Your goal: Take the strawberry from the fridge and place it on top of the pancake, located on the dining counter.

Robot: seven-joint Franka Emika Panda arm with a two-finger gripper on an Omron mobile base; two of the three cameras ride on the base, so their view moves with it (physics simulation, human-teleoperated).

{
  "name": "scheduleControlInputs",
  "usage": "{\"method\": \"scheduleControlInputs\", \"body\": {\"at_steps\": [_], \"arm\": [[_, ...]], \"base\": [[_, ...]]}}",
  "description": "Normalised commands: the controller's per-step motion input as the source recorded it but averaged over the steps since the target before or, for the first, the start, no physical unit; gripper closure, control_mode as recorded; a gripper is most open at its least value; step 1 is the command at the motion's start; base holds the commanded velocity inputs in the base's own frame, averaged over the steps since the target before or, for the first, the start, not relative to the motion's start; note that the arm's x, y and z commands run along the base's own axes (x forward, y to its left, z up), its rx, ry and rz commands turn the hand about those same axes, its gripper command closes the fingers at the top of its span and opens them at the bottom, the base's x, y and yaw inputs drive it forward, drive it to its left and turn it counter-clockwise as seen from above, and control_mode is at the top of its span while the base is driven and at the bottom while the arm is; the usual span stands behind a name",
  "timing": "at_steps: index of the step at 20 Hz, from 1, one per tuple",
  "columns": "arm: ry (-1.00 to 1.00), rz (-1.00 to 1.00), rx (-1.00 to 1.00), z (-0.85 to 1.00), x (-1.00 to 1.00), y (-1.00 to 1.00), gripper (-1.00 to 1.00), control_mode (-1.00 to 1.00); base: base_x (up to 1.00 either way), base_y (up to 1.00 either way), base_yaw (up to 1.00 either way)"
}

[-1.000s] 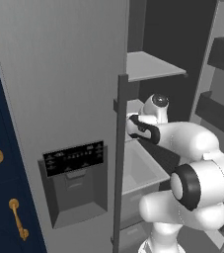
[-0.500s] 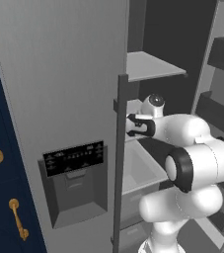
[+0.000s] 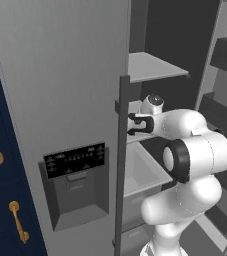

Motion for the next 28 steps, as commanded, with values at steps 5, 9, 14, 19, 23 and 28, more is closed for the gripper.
{"method": "scheduleControlInputs", "body": {"at_steps": [5, 9, 14, 19, 23, 28], "arm": [[0.04, -0.01, 0.00, -0.35, -0.01, 0.02, 1.00, -1.00], [0.01, -0.01, 0.00, -0.22, 0.00, 0.00, 1.00, -1.00], [-0.03, -0.04, 0.00, -0.03, -0.21, 0.00, 1.00, -1.00], [-0.09, -0.02, 0.00, 0.26, -0.72, -0.06, 1.00, -1.00], [0.00, 0.04, 0.00, 0.59, -1.00, 0.00, 1.00, -1.00], [0.06, 0.06, 0.00, 0.68, -1.00, -0.01, 1.00, -1.00]], "base": [[0.00, 0.00, 0.00], [0.00, 0.00, 0.00], [0.00, 0.00, 0.00], [0.00, 0.00, 0.00], [0.00, 0.00, 0.00], [0.00, 0.00, 0.00]]}}
